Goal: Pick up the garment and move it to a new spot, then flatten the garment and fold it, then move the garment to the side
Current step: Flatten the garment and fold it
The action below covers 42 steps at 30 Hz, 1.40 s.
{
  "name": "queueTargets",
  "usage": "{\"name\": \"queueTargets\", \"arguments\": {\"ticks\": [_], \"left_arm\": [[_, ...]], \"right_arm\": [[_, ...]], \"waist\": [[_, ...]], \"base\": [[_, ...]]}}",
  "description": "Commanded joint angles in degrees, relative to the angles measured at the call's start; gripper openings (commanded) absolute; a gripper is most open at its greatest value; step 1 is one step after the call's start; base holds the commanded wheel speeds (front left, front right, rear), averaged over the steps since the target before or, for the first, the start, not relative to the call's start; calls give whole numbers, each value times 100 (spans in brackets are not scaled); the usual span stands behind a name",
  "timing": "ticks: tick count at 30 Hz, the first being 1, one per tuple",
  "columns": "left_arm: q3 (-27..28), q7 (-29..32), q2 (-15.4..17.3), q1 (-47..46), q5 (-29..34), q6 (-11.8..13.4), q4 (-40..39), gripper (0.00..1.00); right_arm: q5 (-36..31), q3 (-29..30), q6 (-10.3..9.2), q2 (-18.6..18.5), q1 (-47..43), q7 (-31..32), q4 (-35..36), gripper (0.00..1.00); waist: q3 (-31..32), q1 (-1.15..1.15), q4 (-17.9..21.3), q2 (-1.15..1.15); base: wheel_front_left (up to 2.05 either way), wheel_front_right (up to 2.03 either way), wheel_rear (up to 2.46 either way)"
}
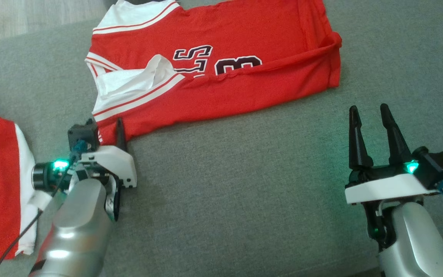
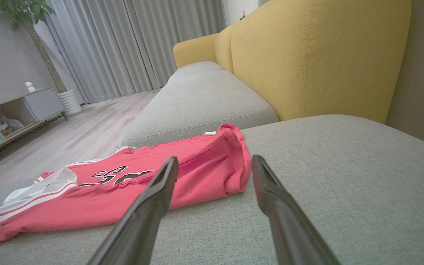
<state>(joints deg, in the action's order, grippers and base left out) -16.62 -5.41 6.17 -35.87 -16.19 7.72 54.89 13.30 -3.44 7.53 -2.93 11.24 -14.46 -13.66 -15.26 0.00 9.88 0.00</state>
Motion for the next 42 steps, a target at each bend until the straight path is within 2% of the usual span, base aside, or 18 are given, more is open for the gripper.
{"name": "queueTargets", "arguments": {"ticks": [1, 2, 4, 8, 9, 14, 19, 25, 32, 37, 38, 39, 40, 42], "left_arm": [[117, 166, 181, 26, 0, 25, 125, 100], [94, 209, 176, 2, -7, -20, 167, 54], [23, 214, 166, -35, 16, -96, 209, 0], [-24, -147, 111, -98, 19, -142, 108, 0], [-49, -471, 65, -140, 30, -154, -32, 0], [-150, -899, -59, -251, 103, -221, -655, 0], [-286, -953, -92, -244, 310, -262, -1449, 0], [-425, -957, -107, -22, 536, -303, -2313, 0], [-551, -958, -155, 22, 613, -369, -2517, 0], [-584, -958, -179, -23, 621, -375, -2446, 0], [-586, -958, -183, -31, 621, -376, -2430, 0], [-585, -958, -185, -36, 618, -376, -2409, 0], [-584, -958, -188, -39, 616, -376, -2384, 0], [-579, -958, -191, -38, 608, -375, -2329, 0]], "right_arm": [[56, -140, -4, 4, 171, -53, 227, 100], [64, -141, -4, 4, 167, -53, 245, 100], [68, -118, -4, 4, 150, -53, 262, 100], [-76, 48, -4, 4, 155, -53, 161, 100], [-190, 161, -4, 4, 197, -49, -4, 100], [-487, 540, -4, 5, 565, 356, -478, 100], [-662, 908, -4, 5, 1059, 926, -989, 100], [-801, 1548, -4, 5, 1930, 1598, -2065, 100], [-1255, 2143, -4, 5, 2699, 1907, -3197, 100], [-1639, 2176, -4, -61, 2986, 2038, -3810, 100], [-1697, 2159, -4, -88, 3026, 2049, -3908, 69], [-1770, 2121, -4, -134, 3059, 2036, -3989, 3], [-1841, 2076, -4, -185, 3086, 2014, -4063, 0], [-1936, 2017, -4, -296, 3135, 1956, -4183, 0]], "waist": [[-23, 0, 19, 0], [-27, 0, 19, 0], [-5, 0, -2, 0], [101, 0, -128, 0], [160, 0, -217, 0], [216, 0, -474, 0], [145, 0, -646, 0], [-38, 0, -864, 0], [-232, 0, -1073, 0], [-307, 0, -1132, 0], [-313, 0, -1134, 0], [-312, 0, -1133, 0], [-304, 0, -1130, 0], [-270, 0, -1116, 0]], "base": [[0, 0, 0], [0, 0, 0], [0, 0, 0], [0, 0, 0], [0, 0, 0], [0, 0, 0], [0, 0, 0], [0, 0, 0], [0, 0, 0], [0, 0, 0], [0, 0, 0], [0, 0, 0], [0, 0, 0], [0, 0, 0]]}}
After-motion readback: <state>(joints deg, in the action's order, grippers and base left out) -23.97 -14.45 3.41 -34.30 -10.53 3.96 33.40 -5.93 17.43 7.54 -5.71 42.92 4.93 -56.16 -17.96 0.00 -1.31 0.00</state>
